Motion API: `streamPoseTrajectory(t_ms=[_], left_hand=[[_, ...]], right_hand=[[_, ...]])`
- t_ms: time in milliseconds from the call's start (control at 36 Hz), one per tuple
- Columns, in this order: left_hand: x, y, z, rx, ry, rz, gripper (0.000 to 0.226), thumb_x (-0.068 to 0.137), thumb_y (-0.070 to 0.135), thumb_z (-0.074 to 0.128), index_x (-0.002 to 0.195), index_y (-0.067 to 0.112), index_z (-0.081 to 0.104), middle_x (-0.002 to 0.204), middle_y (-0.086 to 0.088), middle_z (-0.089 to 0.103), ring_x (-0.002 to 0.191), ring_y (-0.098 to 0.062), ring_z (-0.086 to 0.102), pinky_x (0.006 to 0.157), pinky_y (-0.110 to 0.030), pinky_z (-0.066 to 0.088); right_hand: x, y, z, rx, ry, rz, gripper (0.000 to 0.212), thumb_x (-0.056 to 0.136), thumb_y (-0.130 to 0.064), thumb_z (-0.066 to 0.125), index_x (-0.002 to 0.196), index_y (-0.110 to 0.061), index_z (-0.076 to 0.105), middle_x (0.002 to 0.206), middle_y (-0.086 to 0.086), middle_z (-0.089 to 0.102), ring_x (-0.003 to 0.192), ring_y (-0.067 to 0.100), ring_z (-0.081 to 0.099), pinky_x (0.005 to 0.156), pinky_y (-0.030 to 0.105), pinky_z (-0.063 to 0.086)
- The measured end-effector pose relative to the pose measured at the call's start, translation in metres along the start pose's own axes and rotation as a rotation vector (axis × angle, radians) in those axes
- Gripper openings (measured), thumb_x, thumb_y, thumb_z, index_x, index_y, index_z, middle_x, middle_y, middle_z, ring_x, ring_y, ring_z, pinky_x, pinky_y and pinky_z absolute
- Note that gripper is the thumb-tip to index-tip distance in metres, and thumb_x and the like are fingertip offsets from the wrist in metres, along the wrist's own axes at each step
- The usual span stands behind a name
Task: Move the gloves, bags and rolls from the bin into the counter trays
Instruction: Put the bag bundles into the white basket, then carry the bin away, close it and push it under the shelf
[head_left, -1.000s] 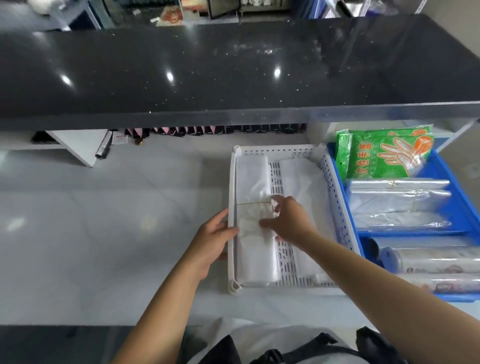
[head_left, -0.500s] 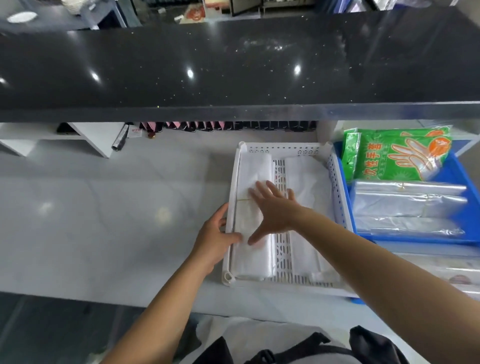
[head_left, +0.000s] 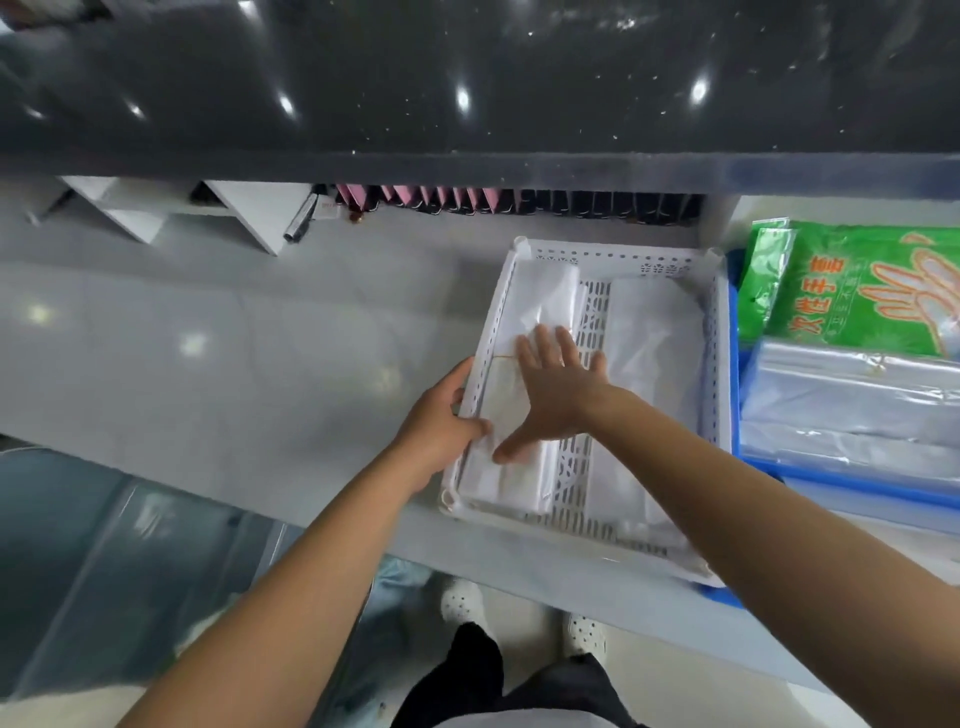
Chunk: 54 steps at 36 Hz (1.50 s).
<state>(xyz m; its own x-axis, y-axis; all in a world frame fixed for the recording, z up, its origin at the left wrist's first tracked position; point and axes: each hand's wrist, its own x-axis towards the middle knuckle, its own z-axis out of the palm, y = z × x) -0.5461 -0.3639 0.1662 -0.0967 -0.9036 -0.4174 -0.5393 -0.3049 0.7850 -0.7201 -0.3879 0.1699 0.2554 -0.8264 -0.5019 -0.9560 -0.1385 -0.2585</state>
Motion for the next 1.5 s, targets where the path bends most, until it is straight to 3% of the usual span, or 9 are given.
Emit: streamPoseTrajectory(t_ms=[139,222,389,528,806,944,1194,1389,1500], left_hand=[[-0.008,0.006,-0.008,-0.102,-0.033,-0.001,0.063,0.084,0.006,0.069,0.137,0.036,0.052,0.114,0.007,0.07,0.1,-0.007,0.069,0.077,-0.021,0.054],[-0.02,0.007,-0.018,-0.192,-0.019,-0.021,0.056,0.089,0.021,0.069,0.141,0.031,0.051,0.126,0.004,0.064,0.107,-0.012,0.064,0.077,-0.025,0.051],[-0.081,-0.026,-0.069,-0.09,0.107,0.17,0.053,0.092,0.038,0.064,0.142,0.041,0.046,0.147,0.012,0.045,0.134,-0.002,0.04,0.107,-0.026,0.035],[-0.168,-0.111,-0.131,0.048,0.263,0.213,0.055,0.09,0.035,0.066,0.141,0.038,0.047,0.142,0.021,0.042,0.114,0.03,0.037,0.094,0.004,0.027],[-0.318,-0.325,-0.198,0.015,0.563,-0.226,0.059,0.087,0.022,0.072,0.142,0.016,0.048,0.141,-0.002,0.05,0.129,-0.025,0.048,0.107,-0.043,0.041],[-0.364,-0.393,-0.197,-0.137,0.592,-0.414,0.065,0.086,0.029,0.074,0.143,0.022,0.044,0.137,0.005,0.048,0.122,-0.013,0.046,0.095,-0.026,0.038],[-0.376,-0.478,-0.195,-0.535,0.641,-0.695,0.072,0.087,0.029,0.072,0.15,0.025,0.036,0.147,-0.003,0.044,0.129,-0.024,0.046,0.092,-0.028,0.04],[-0.349,-0.525,-0.215,-0.783,0.74,-0.846,0.048,0.089,0.021,0.07,0.132,0.027,0.049,0.11,0.005,0.052,0.084,-0.002,0.053,0.063,-0.021,0.039],[-0.327,-0.551,-0.234,-0.919,0.817,-0.945,0.066,0.087,0.025,0.071,0.146,0.022,0.04,0.121,0.001,0.048,0.104,-0.02,0.052,0.083,-0.031,0.046]], right_hand=[[-0.012,0.001,-0.005,0.081,0.034,-0.022,0.147,0.053,-0.08,0.072,0.154,-0.021,-0.016,0.161,0.003,-0.027,0.146,0.03,-0.027,0.113,0.067,-0.003],[-0.034,-0.006,-0.017,0.172,0.145,-0.026,0.108,0.073,-0.066,0.07,0.156,-0.022,0.016,0.165,0.003,0.012,0.151,0.028,0.008,0.115,0.066,0.014],[-0.098,-0.075,-0.032,0.333,0.336,-0.146,0.069,0.084,-0.057,0.064,0.144,-0.026,0.045,0.149,-0.006,0.047,0.136,0.019,0.044,0.112,0.044,0.036],[-0.125,-0.176,0.004,0.316,0.407,-0.305,0.064,0.086,-0.056,0.062,0.142,-0.029,0.047,0.149,-0.006,0.047,0.139,0.017,0.039,0.114,0.045,0.032],[-0.108,-0.338,0.154,0.277,0.199,-0.47,0.058,0.088,-0.057,0.058,0.142,-0.036,0.047,0.15,-0.012,0.043,0.144,0.013,0.03,0.117,0.041,0.024],[-0.094,-0.38,0.198,0.11,-0.008,-0.446,0.061,0.088,-0.058,0.057,0.143,-0.034,0.045,0.152,-0.006,0.041,0.143,0.014,0.033,0.117,0.042,0.025],[-0.049,-0.41,0.246,-0.144,-0.196,-0.432,0.066,0.087,-0.059,0.058,0.145,-0.031,0.043,0.153,-0.003,0.042,0.143,0.016,0.034,0.116,0.04,0.027],[0.011,-0.427,0.295,-0.385,-0.353,-0.438,0.075,0.087,-0.066,0.051,0.152,-0.036,0.027,0.161,0.002,0.024,0.148,0.024,0.02,0.118,0.048,0.02],[0.049,-0.442,0.322,-0.426,-0.368,-0.486,0.074,0.089,-0.063,0.048,0.153,-0.038,0.021,0.164,0.004,0.015,0.151,0.028,0.012,0.117,0.057,0.018]])
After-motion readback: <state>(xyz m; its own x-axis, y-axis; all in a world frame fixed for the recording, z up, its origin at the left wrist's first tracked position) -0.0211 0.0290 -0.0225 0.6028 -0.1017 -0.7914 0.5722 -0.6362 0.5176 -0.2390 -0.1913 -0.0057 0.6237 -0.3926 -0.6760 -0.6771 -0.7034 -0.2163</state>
